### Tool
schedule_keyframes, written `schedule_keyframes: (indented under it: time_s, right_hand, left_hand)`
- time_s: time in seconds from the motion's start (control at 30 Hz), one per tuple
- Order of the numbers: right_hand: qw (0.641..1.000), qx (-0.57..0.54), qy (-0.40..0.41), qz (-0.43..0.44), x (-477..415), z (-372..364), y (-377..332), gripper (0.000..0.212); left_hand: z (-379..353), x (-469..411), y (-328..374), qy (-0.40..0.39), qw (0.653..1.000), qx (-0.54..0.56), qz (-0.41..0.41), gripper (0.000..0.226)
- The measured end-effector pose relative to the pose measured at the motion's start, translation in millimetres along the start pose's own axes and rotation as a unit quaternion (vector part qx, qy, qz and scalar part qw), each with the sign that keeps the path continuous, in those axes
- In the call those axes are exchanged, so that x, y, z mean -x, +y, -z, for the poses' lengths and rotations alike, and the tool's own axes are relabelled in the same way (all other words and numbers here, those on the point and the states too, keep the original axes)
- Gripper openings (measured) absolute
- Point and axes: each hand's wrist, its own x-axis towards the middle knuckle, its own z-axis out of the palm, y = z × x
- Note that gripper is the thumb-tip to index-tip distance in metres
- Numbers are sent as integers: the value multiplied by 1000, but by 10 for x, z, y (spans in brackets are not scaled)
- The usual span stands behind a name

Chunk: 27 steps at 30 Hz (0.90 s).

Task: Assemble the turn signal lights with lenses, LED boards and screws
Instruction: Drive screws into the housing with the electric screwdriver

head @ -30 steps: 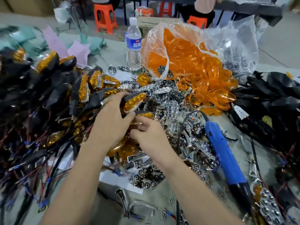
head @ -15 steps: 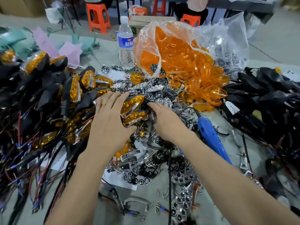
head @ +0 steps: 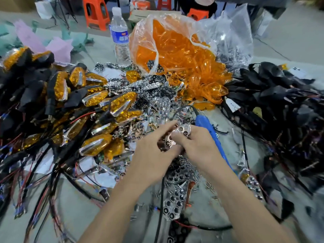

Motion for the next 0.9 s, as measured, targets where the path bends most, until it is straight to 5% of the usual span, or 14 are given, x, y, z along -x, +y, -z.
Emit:
schedule_keyframes:
  time_s: [0.1,0.2,0.27,0.47,0.63,0.73,0.9]
  right_hand:
    - [993,-73,-80,-53,224,226,77,28]
    - [998,12,24,-58,327,443,210,15]
    - [993,58,87,-61,345,546,243,26]
    - [965,233,122,-5,227,563,244,42]
    - [889,457,-8,44,-256,479,206,45]
    - [863,501,-48,40,-456,483,239,47]
    - [920,373,103,67,-801,530,220,26]
  left_hand:
    - [-144,-21,1,-18,999,26,-8,58]
    - [-198,-29,-57,52,998,31,29,62]
    - [-199,-51,-97,84,993,50,60,57]
    - [-206,-47,-75,92,992,-9,87,48]
    - [-201,-94,-167,138,979,-112,98,31]
    - [-173,-120,-194,127,977,-130,115,29]
    - [-159,-176,-174,134,975,-128,120,27]
